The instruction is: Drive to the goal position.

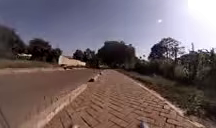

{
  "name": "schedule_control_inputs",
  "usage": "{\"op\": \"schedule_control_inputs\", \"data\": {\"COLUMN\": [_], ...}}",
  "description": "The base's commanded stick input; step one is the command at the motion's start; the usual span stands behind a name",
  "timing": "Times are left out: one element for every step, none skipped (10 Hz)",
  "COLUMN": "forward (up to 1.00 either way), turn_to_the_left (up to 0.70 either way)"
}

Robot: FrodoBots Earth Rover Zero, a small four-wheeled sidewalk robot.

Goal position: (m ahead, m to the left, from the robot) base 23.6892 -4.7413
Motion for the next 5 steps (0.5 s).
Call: {"op": "schedule_control_inputs", "data": {"forward": [1.00,1.00,1.00,1.00,1.00], "turn_to_the_left": [0.00,0.00,0.00,0.00,0.00]}}
